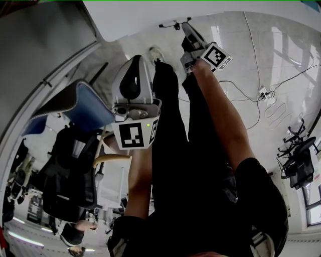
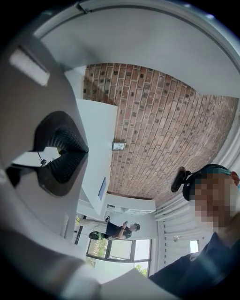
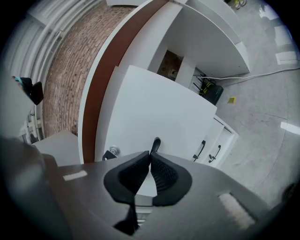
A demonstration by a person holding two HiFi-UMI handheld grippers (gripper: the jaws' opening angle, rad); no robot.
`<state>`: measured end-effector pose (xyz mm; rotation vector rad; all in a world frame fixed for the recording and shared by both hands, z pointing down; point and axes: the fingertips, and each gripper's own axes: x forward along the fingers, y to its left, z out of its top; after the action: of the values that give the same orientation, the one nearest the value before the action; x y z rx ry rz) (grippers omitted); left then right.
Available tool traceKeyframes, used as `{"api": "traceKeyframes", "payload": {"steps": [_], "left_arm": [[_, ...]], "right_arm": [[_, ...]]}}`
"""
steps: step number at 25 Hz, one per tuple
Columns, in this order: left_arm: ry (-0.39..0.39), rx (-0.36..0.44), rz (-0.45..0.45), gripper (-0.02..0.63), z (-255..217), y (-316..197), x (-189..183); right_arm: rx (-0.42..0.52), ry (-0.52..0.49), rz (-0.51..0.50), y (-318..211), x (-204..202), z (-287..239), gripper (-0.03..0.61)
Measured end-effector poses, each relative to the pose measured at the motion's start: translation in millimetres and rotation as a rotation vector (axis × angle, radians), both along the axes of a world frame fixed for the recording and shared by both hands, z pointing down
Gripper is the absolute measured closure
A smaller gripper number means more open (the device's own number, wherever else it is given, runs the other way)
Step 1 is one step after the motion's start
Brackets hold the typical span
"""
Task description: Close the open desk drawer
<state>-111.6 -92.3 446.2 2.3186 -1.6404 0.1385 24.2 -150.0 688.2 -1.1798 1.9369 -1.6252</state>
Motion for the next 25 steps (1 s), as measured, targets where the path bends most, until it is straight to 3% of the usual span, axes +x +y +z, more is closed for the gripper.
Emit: {"api": "traceKeyframes", "payload": {"steps": [9, 16, 25], "left_arm": [[0.009, 0.016, -0.009, 0.598, -6.9, -6.7, -5.9], [-0.006, 0.008, -0.018, 0.598, -3.6, -5.7, -14.4], [-0.006, 0.019, -0.029, 0.598, -8.4, -3.2, -17.8]], "right_arm": [[0.03, -0.002, 0.027, -49.7, -6.8, -6.7, 0.565], [0.02, -0.011, 0.06, -56.9, -6.6, 6.7, 0.564], [0.059, -0.094, 0.12, -74.0, -11.1, 8.0, 0.565]]}}
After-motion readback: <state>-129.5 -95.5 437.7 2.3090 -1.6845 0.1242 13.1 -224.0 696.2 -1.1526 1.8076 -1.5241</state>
